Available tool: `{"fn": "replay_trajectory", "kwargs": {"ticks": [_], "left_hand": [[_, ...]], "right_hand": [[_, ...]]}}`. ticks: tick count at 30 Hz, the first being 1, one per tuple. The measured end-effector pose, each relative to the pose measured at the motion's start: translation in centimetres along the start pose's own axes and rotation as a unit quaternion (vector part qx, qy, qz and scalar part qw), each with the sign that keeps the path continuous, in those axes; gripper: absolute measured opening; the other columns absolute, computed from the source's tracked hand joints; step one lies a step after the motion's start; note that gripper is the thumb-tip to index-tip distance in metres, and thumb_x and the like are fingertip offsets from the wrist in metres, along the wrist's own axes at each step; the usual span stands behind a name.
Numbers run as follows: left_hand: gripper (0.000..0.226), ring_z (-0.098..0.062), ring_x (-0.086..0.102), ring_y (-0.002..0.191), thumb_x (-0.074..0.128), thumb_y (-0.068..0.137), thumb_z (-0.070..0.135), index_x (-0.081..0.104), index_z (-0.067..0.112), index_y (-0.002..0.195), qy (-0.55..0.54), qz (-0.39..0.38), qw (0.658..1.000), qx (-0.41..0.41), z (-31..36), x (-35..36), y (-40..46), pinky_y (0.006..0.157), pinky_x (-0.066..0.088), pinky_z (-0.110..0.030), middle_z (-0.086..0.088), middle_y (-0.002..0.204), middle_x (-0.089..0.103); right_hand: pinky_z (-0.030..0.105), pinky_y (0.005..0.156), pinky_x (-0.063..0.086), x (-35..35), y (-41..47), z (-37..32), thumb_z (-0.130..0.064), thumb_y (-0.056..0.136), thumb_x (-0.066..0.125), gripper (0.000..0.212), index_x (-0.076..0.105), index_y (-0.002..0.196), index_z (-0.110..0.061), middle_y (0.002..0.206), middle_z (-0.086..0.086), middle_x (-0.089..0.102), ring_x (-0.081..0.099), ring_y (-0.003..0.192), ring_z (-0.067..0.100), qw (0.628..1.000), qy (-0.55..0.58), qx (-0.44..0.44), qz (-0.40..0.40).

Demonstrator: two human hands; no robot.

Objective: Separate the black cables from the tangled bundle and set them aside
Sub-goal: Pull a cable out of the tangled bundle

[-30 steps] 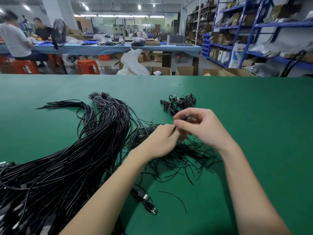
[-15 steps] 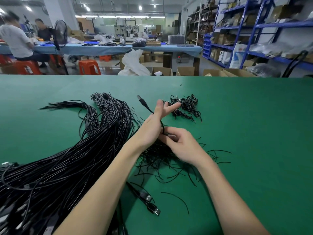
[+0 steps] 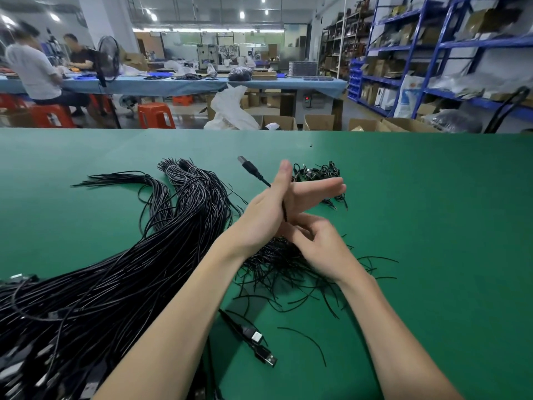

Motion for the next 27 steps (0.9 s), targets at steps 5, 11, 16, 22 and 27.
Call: {"fn": "replay_trajectory", "kwargs": {"ticks": [5, 11, 16, 22, 27], "left_hand": [[0.081, -0.019, 0.052, 0.137, 0.01, 0.103, 0.063, 0.062, 0.01, 0.137, -0.008, -0.009, 1.0, 0.006, 0.5, -0.4, 0.2, 0.119, 0.033, -0.033, -0.007, 0.139, 0.062], [0.084, -0.025, 0.052, 0.137, 0.0, 0.105, 0.054, 0.062, 0.006, 0.134, -0.092, 0.0, 0.995, 0.042, 1.4, -2.8, -0.5, 0.11, 0.043, -0.03, -0.012, 0.139, 0.062], [0.08, -0.025, 0.053, 0.135, 0.003, 0.106, 0.053, 0.066, 0.01, 0.131, -0.128, 0.012, 0.99, 0.056, 1.4, -3.7, -0.3, 0.108, 0.046, -0.031, -0.011, 0.138, 0.063], [0.078, -0.024, 0.054, 0.135, 0.004, 0.106, 0.053, 0.066, 0.01, 0.13, -0.172, 0.065, 0.981, 0.063, 0.5, -5.1, -0.6, 0.109, 0.046, -0.033, -0.013, 0.138, 0.062], [0.08, -0.025, 0.054, 0.135, 0.002, 0.105, 0.055, 0.064, 0.012, 0.132, -0.135, 0.037, 0.989, 0.044, 0.0, -4.5, -0.4, 0.109, 0.045, -0.032, -0.011, 0.139, 0.061]], "right_hand": [[0.031, 0.098, 0.047, 0.3, 2.1, 1.4, -0.06, 0.099, 0.045, 0.055, 0.075, 0.117, -0.017, 0.122, -0.001, 0.073, 0.063, 0.115, 0.017, 0.981, -0.187, -0.013, -0.054], [0.018, 0.077, 0.046, -2.7, 2.8, 0.8, -0.056, 0.099, 0.055, 0.038, 0.078, 0.087, -0.029, 0.085, -0.014, 0.07, 0.062, 0.082, 0.001, 0.973, -0.214, -0.04, -0.072], [0.026, 0.048, 0.031, -4.0, 1.6, 0.7, -0.07, 0.093, 0.051, 0.046, 0.078, 0.082, -0.034, 0.049, -0.004, 0.044, 0.036, 0.045, 0.011, 0.986, -0.158, -0.001, -0.054], [0.017, 0.082, 0.041, -3.0, 1.7, 0.0, -0.056, 0.1, 0.041, 0.052, 0.078, 0.082, -0.023, 0.074, -0.014, 0.067, 0.055, 0.074, 0.0, 0.988, -0.004, 0.064, -0.142], [0.038, 0.091, 0.05, -1.2, 2.4, 0.0, -0.061, 0.098, 0.054, 0.039, 0.079, 0.081, -0.037, 0.08, 0.003, 0.074, 0.067, 0.08, 0.015, 0.963, -0.188, 0.081, -0.174]]}}
Point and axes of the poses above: each hand's wrist, its own y-axis towards the middle knuckle, its own x-axis out of the palm, z = x × y, the point moved 1 cm from there along y, towards the middle knuckle
